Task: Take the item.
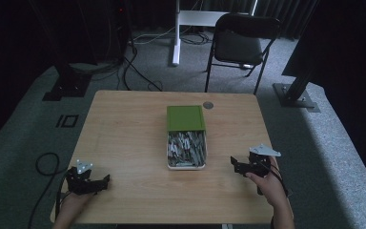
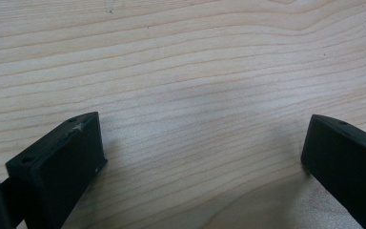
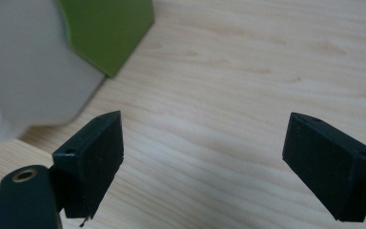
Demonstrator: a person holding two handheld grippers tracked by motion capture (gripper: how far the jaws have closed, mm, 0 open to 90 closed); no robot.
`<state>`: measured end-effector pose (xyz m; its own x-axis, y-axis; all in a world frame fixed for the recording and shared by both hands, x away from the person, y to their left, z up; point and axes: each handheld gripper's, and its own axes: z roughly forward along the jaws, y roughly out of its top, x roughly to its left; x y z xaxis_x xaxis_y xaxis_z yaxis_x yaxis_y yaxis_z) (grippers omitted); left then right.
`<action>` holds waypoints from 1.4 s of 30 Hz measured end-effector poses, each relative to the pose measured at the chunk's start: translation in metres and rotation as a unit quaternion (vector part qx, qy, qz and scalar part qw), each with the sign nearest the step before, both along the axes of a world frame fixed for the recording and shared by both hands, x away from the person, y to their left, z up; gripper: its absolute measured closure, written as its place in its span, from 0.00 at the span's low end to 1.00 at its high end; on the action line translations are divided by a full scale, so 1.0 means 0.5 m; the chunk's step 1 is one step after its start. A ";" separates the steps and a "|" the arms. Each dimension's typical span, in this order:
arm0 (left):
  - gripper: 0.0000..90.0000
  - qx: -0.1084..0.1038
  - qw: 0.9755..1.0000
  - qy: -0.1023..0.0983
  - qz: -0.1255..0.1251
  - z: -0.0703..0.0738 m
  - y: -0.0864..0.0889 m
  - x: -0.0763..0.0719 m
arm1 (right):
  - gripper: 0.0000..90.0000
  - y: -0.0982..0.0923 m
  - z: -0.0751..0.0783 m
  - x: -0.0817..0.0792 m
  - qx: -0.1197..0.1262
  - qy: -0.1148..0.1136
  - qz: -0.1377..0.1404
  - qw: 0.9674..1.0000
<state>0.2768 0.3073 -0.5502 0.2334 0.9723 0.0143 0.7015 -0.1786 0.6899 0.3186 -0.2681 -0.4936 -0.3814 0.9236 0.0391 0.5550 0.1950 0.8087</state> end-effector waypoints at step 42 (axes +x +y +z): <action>0.01 0.000 1.000 0.000 0.000 0.000 0.000 0.000 | 0.20 0.185 0.128 0.018 0.026 -0.074 0.128 0.989</action>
